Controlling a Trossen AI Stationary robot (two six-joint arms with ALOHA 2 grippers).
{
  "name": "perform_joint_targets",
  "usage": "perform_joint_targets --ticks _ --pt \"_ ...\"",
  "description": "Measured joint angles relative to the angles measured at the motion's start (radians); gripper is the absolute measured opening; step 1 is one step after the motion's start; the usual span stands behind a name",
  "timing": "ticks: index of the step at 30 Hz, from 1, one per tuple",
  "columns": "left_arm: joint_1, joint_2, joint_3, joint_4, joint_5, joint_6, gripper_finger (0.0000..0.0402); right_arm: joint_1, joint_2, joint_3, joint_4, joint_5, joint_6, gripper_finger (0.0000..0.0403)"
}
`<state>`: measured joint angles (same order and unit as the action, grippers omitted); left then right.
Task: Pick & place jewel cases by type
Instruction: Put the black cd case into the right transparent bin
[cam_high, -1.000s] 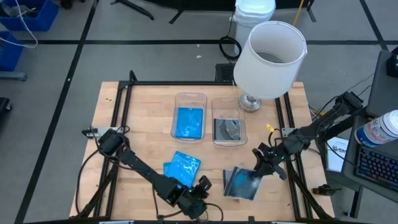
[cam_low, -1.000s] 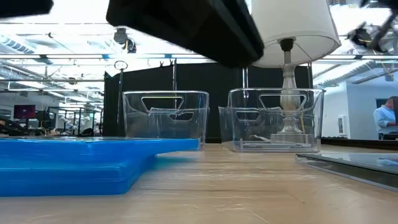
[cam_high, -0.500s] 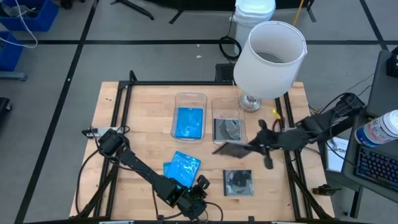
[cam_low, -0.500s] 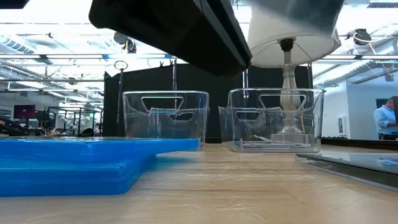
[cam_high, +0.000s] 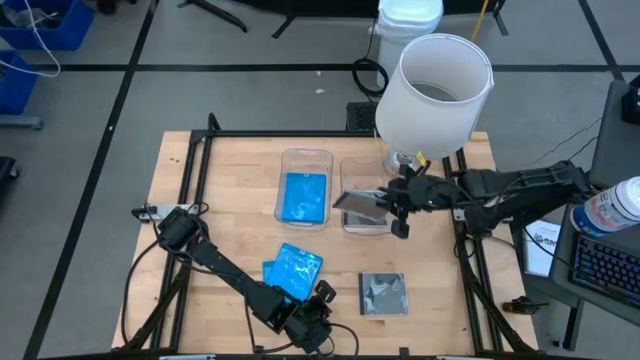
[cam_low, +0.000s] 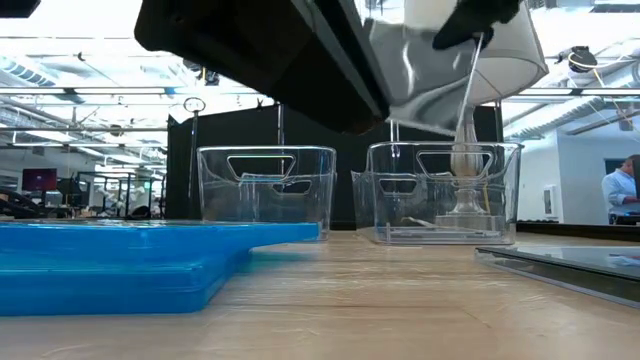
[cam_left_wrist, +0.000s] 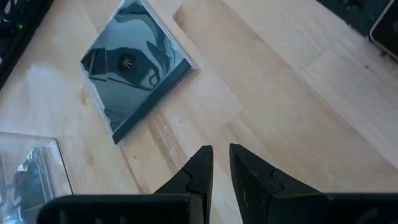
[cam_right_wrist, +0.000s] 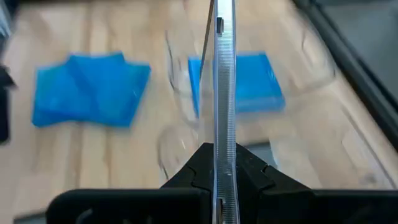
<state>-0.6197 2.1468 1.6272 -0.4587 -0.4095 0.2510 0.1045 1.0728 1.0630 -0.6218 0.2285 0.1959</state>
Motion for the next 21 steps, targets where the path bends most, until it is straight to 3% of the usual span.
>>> perform_joint_targets --ticks 7,21 --pt "0.0 0.0 0.0 -0.039 0.0 0.001 0.0062 -0.089 0.069 0.0 -0.138 -0.022 0.011 0.002" --pt "0.0 0.0 0.001 -0.04 0.0 0.009 0.0062 -0.193 0.201 0.0 -0.127 -0.175 -0.002 0.002"
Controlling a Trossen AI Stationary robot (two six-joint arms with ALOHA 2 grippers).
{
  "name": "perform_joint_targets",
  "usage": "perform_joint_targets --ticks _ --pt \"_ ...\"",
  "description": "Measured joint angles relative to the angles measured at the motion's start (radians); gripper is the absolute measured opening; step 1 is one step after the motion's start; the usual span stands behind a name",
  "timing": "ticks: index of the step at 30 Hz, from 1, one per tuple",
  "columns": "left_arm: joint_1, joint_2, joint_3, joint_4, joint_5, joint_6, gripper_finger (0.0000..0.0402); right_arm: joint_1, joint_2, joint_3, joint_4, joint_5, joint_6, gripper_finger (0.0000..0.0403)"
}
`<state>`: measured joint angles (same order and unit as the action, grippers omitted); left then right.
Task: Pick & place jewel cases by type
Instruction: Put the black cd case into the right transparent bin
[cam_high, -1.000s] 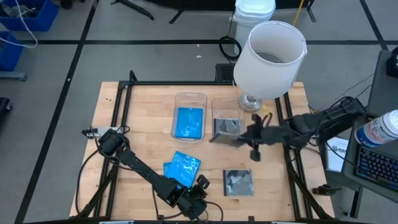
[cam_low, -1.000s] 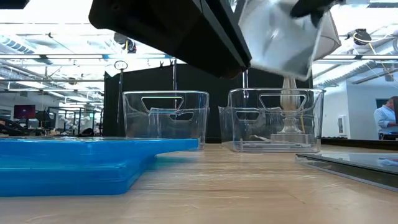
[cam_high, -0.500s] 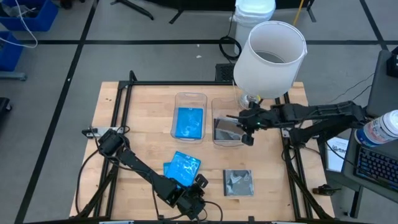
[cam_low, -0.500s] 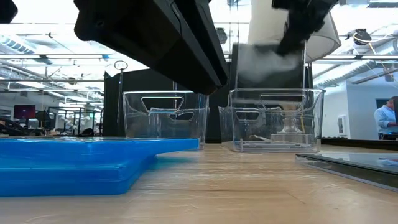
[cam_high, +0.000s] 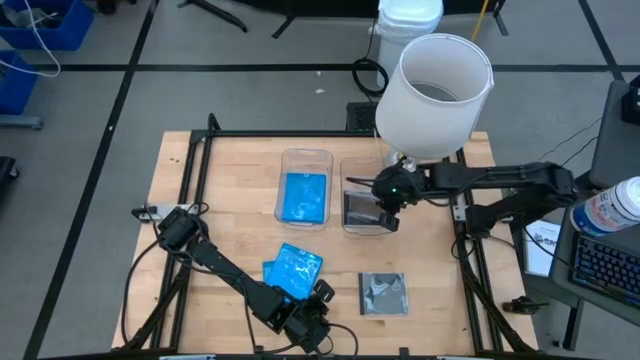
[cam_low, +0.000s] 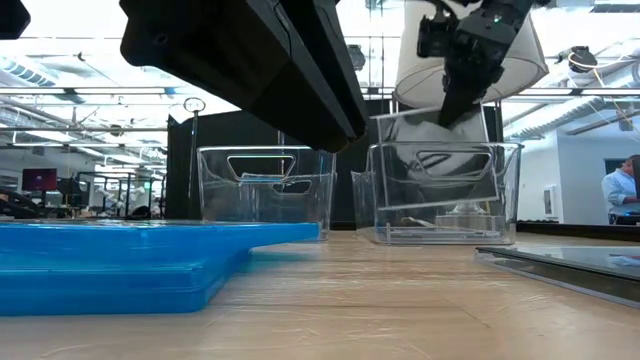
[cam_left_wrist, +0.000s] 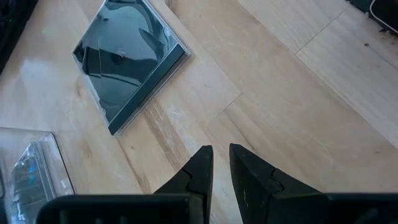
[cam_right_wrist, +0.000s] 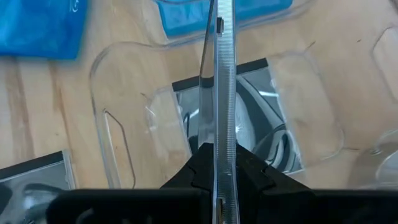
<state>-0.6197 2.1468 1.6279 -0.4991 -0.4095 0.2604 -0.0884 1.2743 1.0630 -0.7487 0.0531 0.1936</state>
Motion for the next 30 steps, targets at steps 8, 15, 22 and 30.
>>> perform_joint_targets --ticks 8,15,22,30 --pt "0.0 0.0 0.0 -0.001 0.0 0.0 0.0062 -0.03 0.061 -0.03 0.053 -0.008 -0.005 0.002" --pt "0.0 0.0 0.0 -0.005 0.0 -0.001 0.0062 -0.048 0.077 -0.041 0.045 -0.009 -0.029 0.0022" --pt "0.002 0.0 0.0 -0.006 0.0 -0.002 0.0062 -0.048 0.079 -0.041 0.043 0.043 -0.098 0.0049" --pt "0.003 0.0 0.0 -0.006 0.0 -0.002 0.0062 -0.048 0.079 -0.042 0.042 0.161 -0.129 0.0081"
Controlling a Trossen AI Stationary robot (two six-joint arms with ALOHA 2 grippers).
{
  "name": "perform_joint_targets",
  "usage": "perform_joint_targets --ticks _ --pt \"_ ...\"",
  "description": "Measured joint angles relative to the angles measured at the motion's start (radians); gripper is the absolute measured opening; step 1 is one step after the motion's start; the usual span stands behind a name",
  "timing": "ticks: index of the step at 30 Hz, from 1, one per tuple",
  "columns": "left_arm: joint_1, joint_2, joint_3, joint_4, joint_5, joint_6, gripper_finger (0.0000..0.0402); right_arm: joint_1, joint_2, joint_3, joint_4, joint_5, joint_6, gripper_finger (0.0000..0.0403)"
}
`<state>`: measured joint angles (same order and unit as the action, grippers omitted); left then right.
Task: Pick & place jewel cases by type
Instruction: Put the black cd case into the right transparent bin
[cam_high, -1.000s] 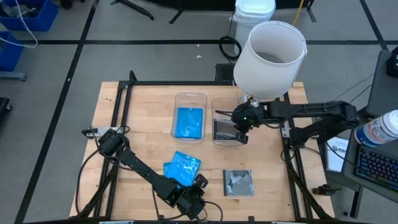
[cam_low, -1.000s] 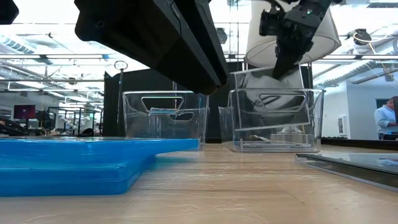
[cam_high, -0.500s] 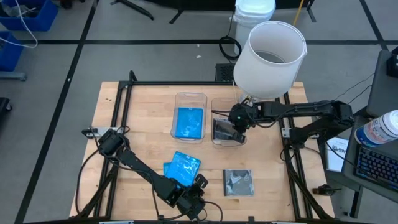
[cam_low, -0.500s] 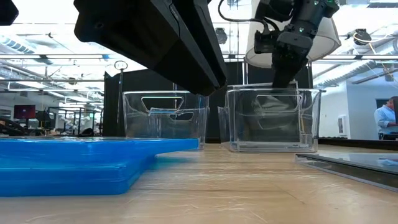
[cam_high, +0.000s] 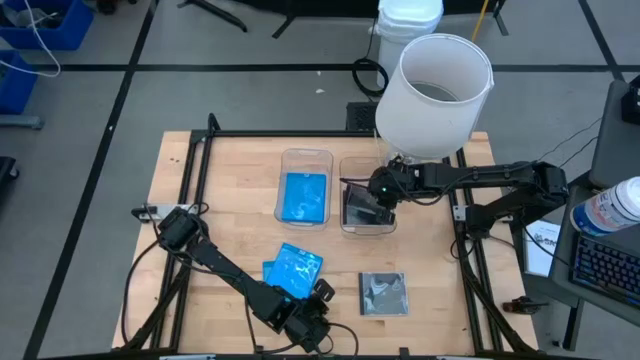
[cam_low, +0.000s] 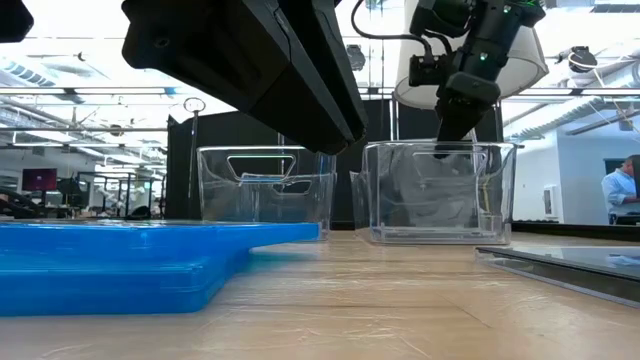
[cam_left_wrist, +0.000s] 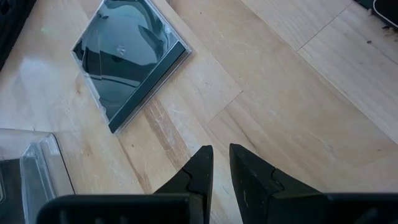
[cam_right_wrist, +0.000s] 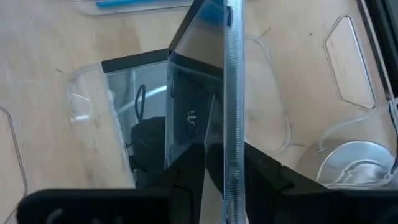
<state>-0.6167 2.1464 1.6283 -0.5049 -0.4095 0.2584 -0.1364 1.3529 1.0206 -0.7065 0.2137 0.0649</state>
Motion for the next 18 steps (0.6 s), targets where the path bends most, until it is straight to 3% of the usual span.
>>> perform_joint_targets --ticks 7,18 --pt "0.004 0.0 0.0 0.0 0.005 -0.001 0.0062 0.0 0.0 0.0 0.04 0.003 -0.07 0.0105" --pt "0.028 -0.001 0.0 0.013 0.052 -0.006 0.0062 0.0 0.0 0.0 0.105 0.101 -0.179 0.0148"
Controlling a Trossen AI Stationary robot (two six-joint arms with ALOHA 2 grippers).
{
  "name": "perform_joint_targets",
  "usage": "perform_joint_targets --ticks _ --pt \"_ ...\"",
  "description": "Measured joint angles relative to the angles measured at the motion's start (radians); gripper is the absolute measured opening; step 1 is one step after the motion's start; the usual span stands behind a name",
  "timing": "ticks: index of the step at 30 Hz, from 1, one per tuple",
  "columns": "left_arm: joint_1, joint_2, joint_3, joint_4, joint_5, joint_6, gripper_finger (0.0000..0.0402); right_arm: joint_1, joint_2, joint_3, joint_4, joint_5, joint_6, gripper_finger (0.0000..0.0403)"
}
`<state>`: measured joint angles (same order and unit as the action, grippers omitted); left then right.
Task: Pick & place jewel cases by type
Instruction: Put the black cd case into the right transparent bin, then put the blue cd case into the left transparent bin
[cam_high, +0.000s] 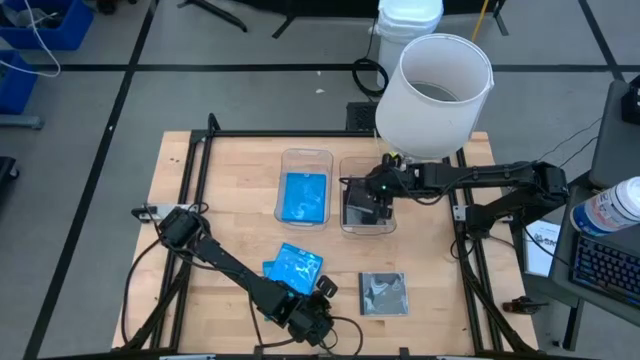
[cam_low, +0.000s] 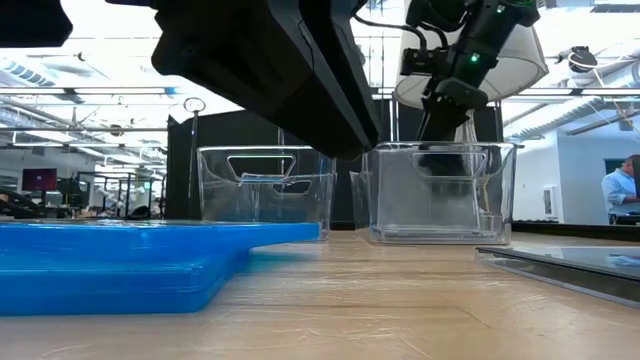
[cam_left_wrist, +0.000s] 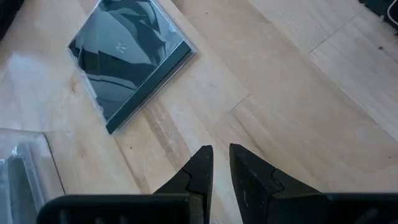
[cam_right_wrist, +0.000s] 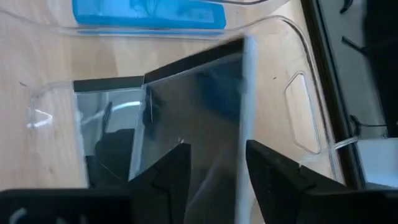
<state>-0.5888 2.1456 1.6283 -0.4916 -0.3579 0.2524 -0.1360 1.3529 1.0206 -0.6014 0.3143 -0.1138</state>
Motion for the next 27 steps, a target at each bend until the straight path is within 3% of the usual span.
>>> perform_joint_targets --ticks 8,19,27 --pt "-0.001 0.0 -0.001 0.01 0.001 0.004 0.0062 0.0 0.042 0.0 0.022 -0.001 -0.047 0.0157" --pt "-0.008 0.0 -0.011 0.016 -0.009 0.016 0.0062 0.007 0.096 0.0 0.067 -0.003 -0.053 0.0136" --pt "-0.062 0.0 -0.011 -0.005 -0.119 0.053 0.0062 0.059 0.041 0.0 0.034 -0.002 -0.002 0.0082"
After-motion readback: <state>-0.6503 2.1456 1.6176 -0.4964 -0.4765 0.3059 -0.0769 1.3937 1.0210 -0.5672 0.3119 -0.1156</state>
